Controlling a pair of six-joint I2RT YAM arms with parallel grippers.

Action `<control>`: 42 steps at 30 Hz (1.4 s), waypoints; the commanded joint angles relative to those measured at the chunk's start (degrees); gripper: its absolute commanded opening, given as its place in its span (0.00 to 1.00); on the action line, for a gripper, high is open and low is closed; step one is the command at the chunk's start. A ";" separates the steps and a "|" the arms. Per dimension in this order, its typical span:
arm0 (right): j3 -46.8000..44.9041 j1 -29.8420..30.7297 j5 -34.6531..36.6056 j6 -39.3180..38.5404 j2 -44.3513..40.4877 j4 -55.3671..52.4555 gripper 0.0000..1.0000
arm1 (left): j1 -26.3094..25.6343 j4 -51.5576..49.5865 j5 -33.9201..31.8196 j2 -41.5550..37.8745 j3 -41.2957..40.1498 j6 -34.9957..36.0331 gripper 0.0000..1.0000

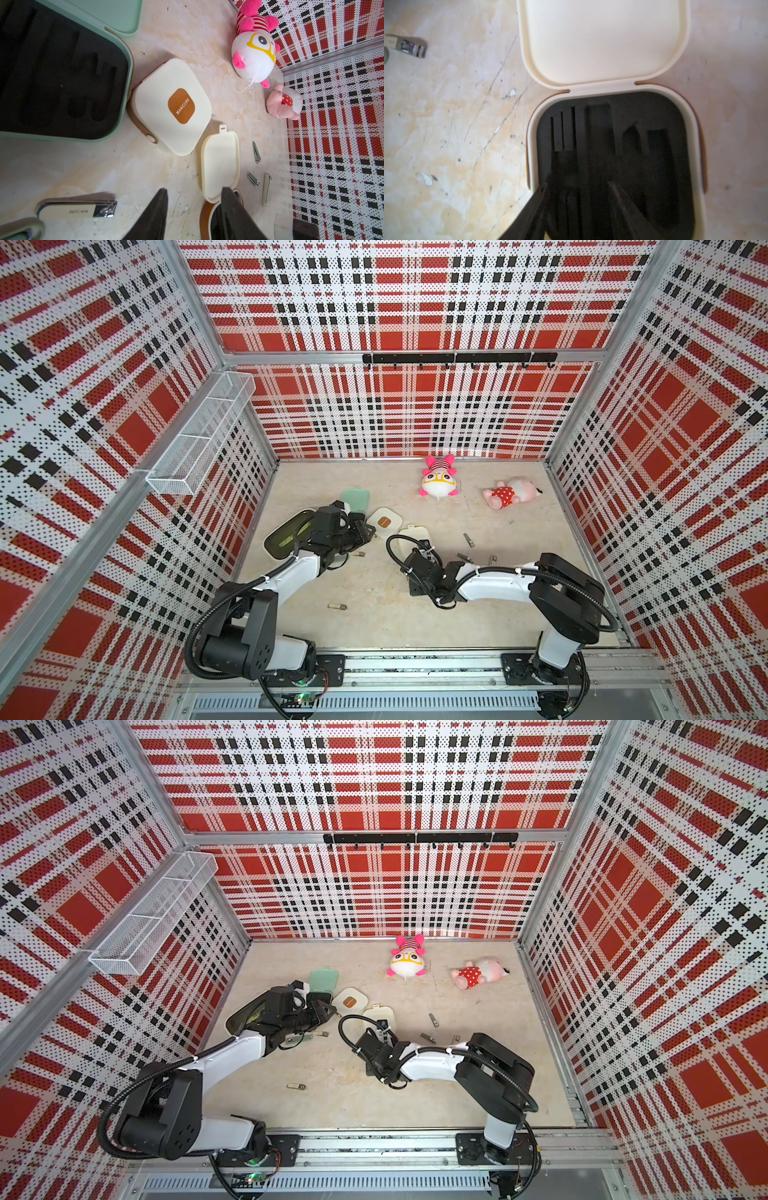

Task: Organize nail clipper sets
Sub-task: Move the storage box to the center of the board, then pick up the nail clipper from the center of the board.

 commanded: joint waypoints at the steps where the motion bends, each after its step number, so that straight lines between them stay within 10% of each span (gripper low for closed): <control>1: -3.81 1.84 -0.99 5.07 -1.34 -7.20 0.51 | -0.40 1.85 -0.70 0.43 1.31 -0.19 0.47; 14: 5.10 -1.20 8.02 0.85 -10.61 -16.59 0.66 | -6.54 3.31 -3.44 0.72 0.25 -1.32 0.47; 27: -9.23 -27.20 6.31 -0.23 -25.87 -19.46 0.61 | -17.83 4.03 -4.80 9.60 9.59 0.75 0.43; 42: -12.01 -37.17 1.46 -5.97 -15.38 -9.70 0.56 | -23.17 6.29 -2.53 22.76 17.27 1.26 0.39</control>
